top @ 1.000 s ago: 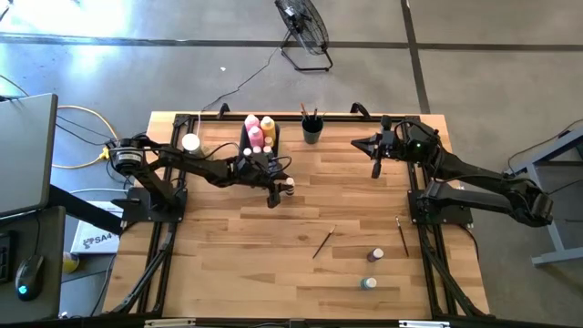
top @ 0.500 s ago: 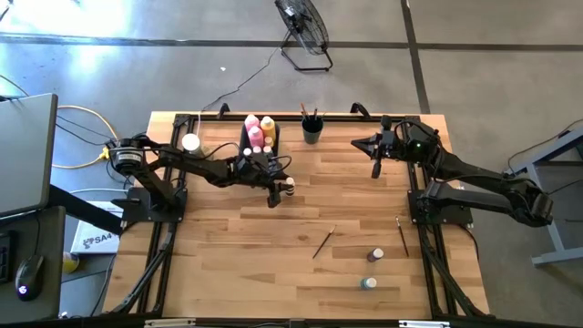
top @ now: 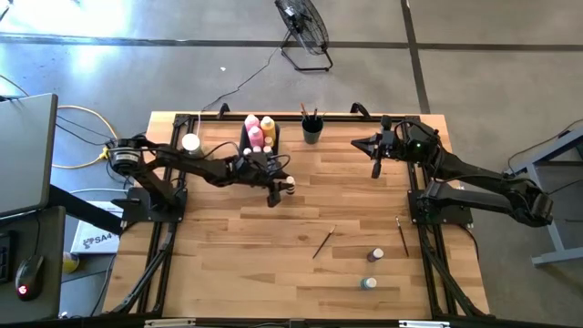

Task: Pick & Place Paint Supplies
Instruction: Put the small white paint bottle into the green bin

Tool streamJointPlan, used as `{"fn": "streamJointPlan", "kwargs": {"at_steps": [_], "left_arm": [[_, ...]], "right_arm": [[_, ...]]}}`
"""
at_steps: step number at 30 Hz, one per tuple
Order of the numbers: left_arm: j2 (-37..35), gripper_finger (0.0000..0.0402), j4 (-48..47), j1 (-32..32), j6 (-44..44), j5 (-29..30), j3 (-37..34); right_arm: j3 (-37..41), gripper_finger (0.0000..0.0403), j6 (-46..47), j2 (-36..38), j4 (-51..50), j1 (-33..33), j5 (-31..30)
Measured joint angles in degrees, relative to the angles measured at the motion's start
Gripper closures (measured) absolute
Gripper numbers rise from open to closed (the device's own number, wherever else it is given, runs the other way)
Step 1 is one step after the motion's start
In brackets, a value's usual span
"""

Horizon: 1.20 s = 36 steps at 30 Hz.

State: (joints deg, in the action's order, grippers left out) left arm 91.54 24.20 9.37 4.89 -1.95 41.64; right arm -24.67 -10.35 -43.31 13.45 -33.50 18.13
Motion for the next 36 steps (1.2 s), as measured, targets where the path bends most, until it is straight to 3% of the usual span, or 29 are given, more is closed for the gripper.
{"fn": "streamJointPlan", "kwargs": {"at_steps": [5, 13, 17, 23, 30, 36], "left_arm": [[-4.5, 0.0277, -1.6, 0.0, -0.5, 3.1, 0.0], [-14.0, 0.0277, -9.4, 0.0, -1.6, 16.2, 0.0], [-17.2, 0.0277, -10.0, 0.0, -1.6, 19.9, 0.1], [-18.7, 0.0277, -12.3, 0.0, 0.2, 22.3, 0.1], [-18.7, 0.0277, -20.1, 0.0, 7.6, 30.9, 0.1], [-18.7, 0.0277, -21.3, 0.0, 9.6, 31.0, 0.1]], "right_arm": [[0.0, 0.0401, 0.0, 0.0, -0.1, 0.0, 0.0], [0.0, 0.0401, 0.0, 0.0, -0.3, 0.0, 0.0], [0.0, 0.0401, 0.0, 0.0, -0.4, 0.0, 0.0], [0.0, 0.0401, 0.0, 0.0, -0.4, 0.0, -0.2], [0.0, 0.0401, 0.0, 0.0, -0.4, 0.0, -0.2], [0.0, 0.0401, -0.4, 0.0, -0.4, 0.0, -0.2]]}}
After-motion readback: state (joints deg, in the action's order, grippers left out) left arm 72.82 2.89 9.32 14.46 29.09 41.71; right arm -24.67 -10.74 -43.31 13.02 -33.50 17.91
